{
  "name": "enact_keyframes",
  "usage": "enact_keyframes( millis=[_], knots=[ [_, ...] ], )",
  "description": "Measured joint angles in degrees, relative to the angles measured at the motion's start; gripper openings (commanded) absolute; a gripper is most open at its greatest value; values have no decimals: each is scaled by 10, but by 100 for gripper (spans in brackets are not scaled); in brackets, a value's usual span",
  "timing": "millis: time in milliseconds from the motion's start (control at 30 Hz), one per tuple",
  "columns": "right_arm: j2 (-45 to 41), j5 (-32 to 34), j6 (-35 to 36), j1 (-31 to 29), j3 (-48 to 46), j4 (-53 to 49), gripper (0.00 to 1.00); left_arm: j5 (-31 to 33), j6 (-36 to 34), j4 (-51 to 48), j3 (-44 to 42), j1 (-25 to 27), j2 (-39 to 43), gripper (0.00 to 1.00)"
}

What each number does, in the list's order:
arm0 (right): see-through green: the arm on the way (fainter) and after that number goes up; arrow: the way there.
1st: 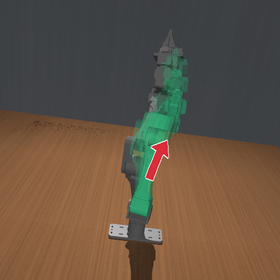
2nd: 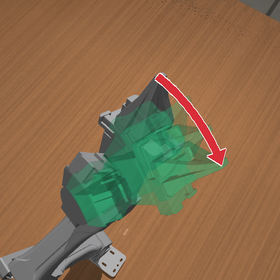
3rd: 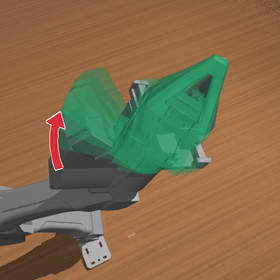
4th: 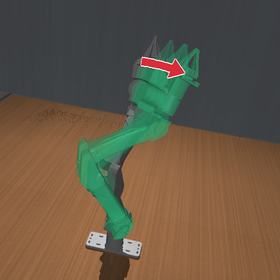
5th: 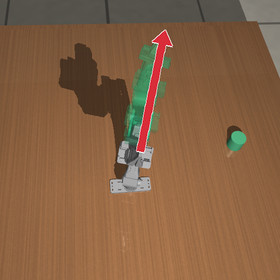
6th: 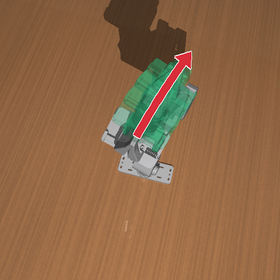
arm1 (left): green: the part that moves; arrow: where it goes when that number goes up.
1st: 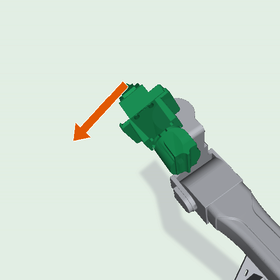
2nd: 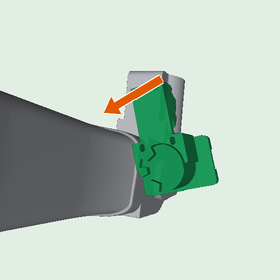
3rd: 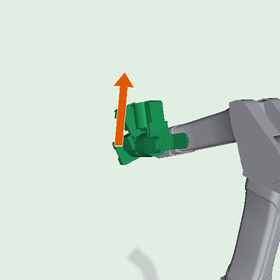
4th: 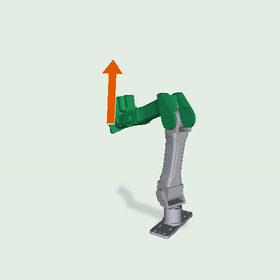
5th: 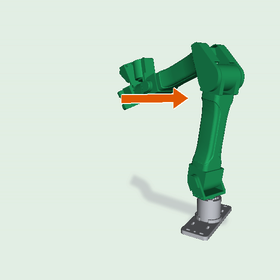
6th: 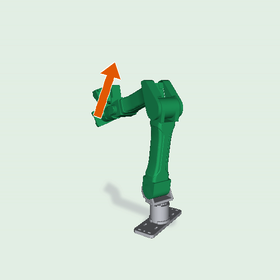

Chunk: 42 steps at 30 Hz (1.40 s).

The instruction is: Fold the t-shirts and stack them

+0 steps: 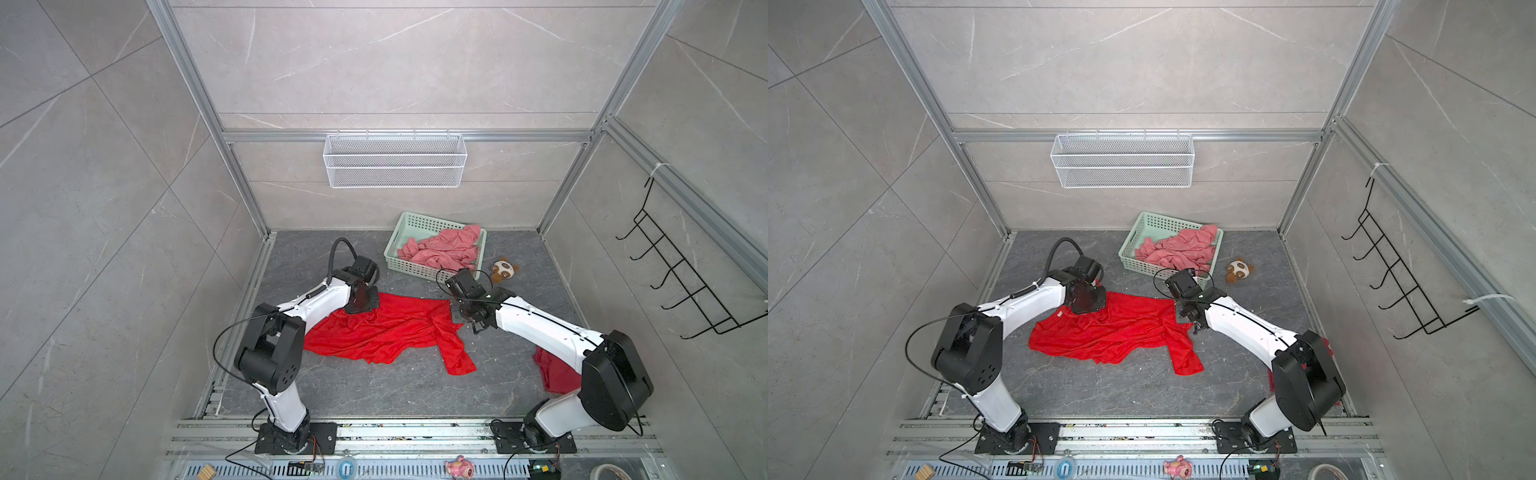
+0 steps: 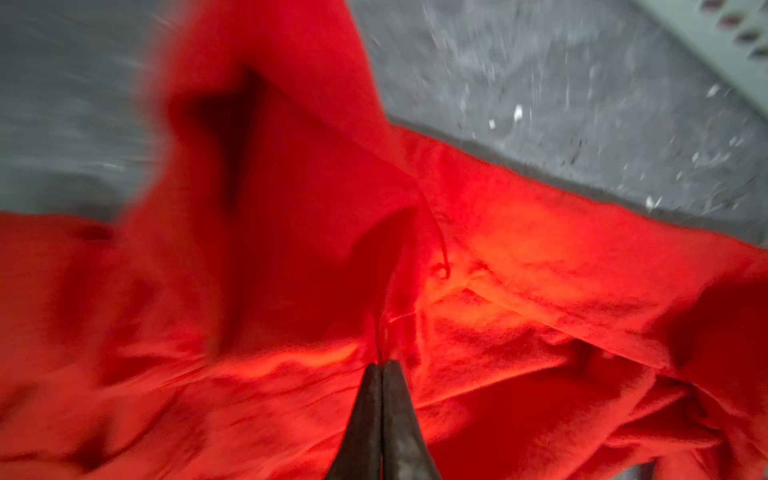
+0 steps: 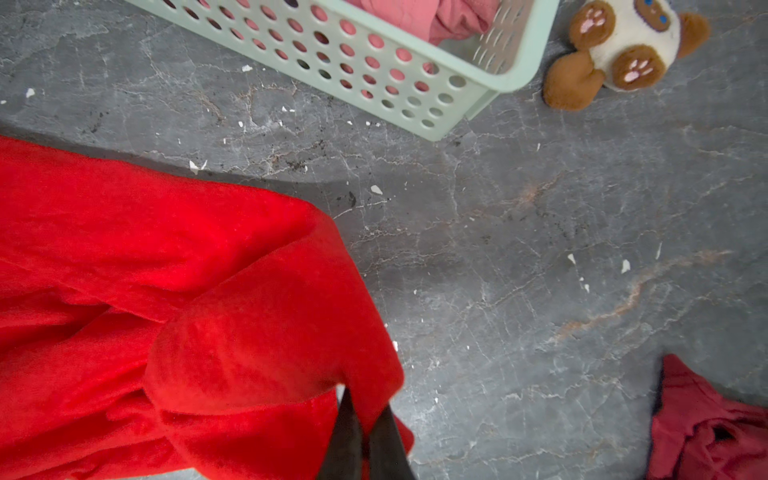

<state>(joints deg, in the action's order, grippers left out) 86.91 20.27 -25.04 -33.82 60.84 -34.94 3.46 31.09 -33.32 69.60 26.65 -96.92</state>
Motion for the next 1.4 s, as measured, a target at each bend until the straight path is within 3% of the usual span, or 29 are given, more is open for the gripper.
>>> enact_keyframes(
  millis=[267, 667, 833, 1067, 1300, 1400],
  knots=[
    [23, 1, 1, 0, 4, -4, 0, 94, -20, -44, -14, -60, 136, 0],
    [92, -7, 26, 36, 83, -7, 0, 167, -20, -57, -48, -62, 130, 0],
    [83, -109, 28, 42, 148, -42, 0, 175, -20, -55, -48, -70, 134, 0],
    [8, -337, 26, 42, 198, -103, 0, 174, -20, -47, -48, -71, 148, 0],
    [0, -511, -11, 42, 117, -101, 0, 172, -20, -35, -51, -71, 160, 0],
    [21, -544, -28, 41, 74, -90, 0, 170, -20, -28, -57, -71, 162, 0]
  ],
)
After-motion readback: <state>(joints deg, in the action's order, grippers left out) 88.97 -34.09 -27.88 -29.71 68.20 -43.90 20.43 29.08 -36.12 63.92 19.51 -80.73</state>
